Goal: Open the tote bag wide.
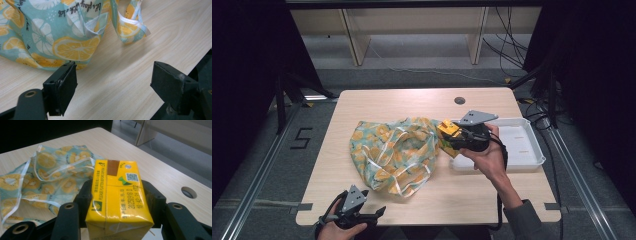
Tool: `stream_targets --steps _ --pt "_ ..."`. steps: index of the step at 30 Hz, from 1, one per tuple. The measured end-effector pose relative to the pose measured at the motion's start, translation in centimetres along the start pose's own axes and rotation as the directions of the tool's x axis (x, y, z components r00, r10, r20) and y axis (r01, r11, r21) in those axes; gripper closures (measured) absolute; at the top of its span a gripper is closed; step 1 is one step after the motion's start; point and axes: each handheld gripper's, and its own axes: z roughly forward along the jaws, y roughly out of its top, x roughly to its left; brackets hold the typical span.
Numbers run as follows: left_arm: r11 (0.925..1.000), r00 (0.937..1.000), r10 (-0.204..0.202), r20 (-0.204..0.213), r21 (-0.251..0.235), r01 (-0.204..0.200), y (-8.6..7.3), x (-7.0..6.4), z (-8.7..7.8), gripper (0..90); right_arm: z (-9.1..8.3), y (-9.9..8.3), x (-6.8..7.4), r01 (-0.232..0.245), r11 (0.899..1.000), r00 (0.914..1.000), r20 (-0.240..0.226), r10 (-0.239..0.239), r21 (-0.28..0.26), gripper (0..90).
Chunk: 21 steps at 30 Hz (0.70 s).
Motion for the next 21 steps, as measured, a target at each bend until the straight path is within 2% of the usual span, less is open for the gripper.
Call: stream_targets --steps 1,3,7,8,10,11,12,13,14,16,17,18,20,21 --pt "1.0000 1.0000 0.001 0.000 -0.002 -0.001 0.0 0.0 0.0 20.1 -0.2 -0.1 -0.2 -0.012 1.000 0.9999 0.003 0.012 0.016 51.9" --pt "0.9999 0.9999 0.014 0.000 -0.010 -0.014 0.0 0.1 0.0 20.1 -0.3 -0.5 -0.5 -0.016 1.000 0.9998 0.015 0.016 0.002 51.8" --pt "0.9998 0.9998 0.020 -0.003 -0.010 -0.020 0.0 0.1 -0.1 20.1 -0.7 -1.1 -1.1 -0.034 0.999 0.9991 0.028 0.034 0.007 51.8" --pt "0.9999 1.0000 -0.004 0.001 -0.014 0.004 -0.1 0.0 0.0 20.1 -0.8 -1.2 -1.3 -0.041 0.999 0.9988 0.026 0.041 0.014 51.8" --pt "0.9998 0.9998 0.017 0.003 -0.011 -0.017 0.0 0.2 -0.1 20.1 -0.9 -1.5 -1.7 -0.041 0.999 0.9984 0.039 0.041 0.006 51.8" --pt "0.9999 0.9999 0.010 0.008 -0.011 -0.010 0.1 0.2 0.0 20.1 -0.9 -1.6 -1.9 -0.032 1.000 0.9987 0.040 0.031 0.000 51.8" --pt "0.9999 0.9999 -0.012 0.010 -0.010 0.012 0.0 0.1 0.0 20.1 -1.0 -1.7 -2.1 -0.026 0.999 0.9992 0.030 0.025 0.018 51.8" --pt "0.9999 1.0000 0.000 0.007 -0.013 0.000 0.0 0.1 0.0 20.1 -1.0 -1.9 -2.2 -0.044 0.999 0.9984 0.036 0.044 0.013 51.8" --pt "0.9998 0.9999 0.015 0.006 -0.013 -0.015 0.0 0.2 -0.1 20.1 -1.0 -2.1 -2.4 -0.037 0.999 0.9985 0.041 0.037 0.019 51.8" --pt "0.9998 1.0000 -0.001 0.009 -0.018 0.001 0.0 0.2 0.0 20.1 -0.9 -2.5 -2.6 -0.042 0.999 0.9980 0.048 0.041 0.015 51.8" --pt "0.9999 1.0000 0.007 0.002 -0.013 -0.007 0.0 0.2 0.0 20.1 -0.8 -2.6 -2.7 -0.039 0.999 0.9981 0.049 0.038 0.015 51.8" --pt "0.9999 0.9999 -0.008 0.011 -0.006 0.008 0.0 0.1 0.0 20.1 -0.8 -2.8 -2.8 -0.041 0.999 0.9981 0.047 0.039 0.025 51.8" --pt "0.9998 0.9998 0.015 0.010 -0.013 -0.015 0.0 0.2 -0.1 20.1 -0.6 -3.2 -3.1 -0.037 0.999 0.9985 0.042 0.035 0.033 51.8" --pt "0.9998 0.9999 0.011 0.010 -0.014 -0.011 0.1 0.2 -0.1 20.1 -0.5 -3.4 -3.1 -0.038 0.999 0.9985 0.042 0.037 0.030 51.8"
